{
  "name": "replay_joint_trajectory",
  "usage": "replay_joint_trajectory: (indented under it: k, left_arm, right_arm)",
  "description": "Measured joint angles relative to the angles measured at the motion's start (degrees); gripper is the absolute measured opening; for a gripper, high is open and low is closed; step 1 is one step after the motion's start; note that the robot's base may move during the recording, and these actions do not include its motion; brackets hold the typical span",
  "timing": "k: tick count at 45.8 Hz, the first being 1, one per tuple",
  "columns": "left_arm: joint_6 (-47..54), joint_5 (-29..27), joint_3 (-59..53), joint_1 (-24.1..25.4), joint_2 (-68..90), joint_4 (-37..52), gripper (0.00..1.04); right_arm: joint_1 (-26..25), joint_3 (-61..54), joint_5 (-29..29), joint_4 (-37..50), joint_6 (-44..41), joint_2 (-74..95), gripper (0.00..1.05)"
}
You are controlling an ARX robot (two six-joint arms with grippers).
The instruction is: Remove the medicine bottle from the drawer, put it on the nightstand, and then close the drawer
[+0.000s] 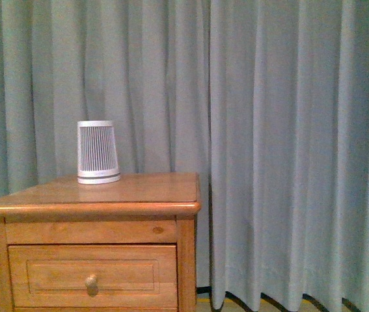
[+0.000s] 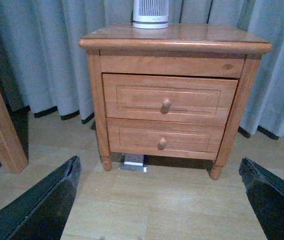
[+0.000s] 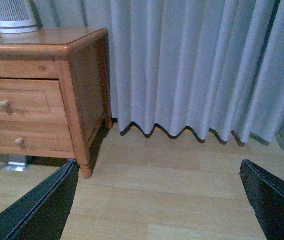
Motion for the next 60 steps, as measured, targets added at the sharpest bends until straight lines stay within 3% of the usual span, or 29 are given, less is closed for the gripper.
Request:
replay_joint_trajectory:
  k: [8,12,14,21,27,37,46,60]
  left_arm:
    - [-0.2,0.5,0.0,0.1,0.1,-0.2,0.98]
    - [-4.7,7.0,3.5,2.1,5.7,-9.2,0.98]
    - [-6.1,8.9,3.8,3.3,9.4,-8.9,0.98]
    - [-7.5,12.5,5.5,9.1,26.8,8.0,0.98]
    - [-7.5,10.9,9.2,10.1,44.1,24.2,0.98]
    - [-5.5,4.4,20.7,5.7,72.8,43.2,0.98]
    - [-4.3,-1.4,36.0,-0.7,93.0,46.4,0.98]
    - [-1.9,-3.2,48.4,-4.3,108.8,50.2,0.98]
  right_arm:
    - [0.0,0.0,0.0,0.0,0.0,0.0,0.98]
    - [0.0,0.0,0.0,0.0,0.0,0.0,0.98]
    - [0.0,0.0,0.0,0.0,0.0,0.0,0.98]
    - [0.0,0.0,0.0,0.0,0.0,0.0,0.98]
    - [0.0,0.0,0.0,0.0,0.0,0.0,0.98]
    - [0.0,0.0,0.0,0.0,0.0,0.0,0.98]
    - [0.0,0.0,0.0,0.0,0.0,0.0,0.98]
    - [0.0,0.0,0.0,0.0,0.0,0.0,0.98]
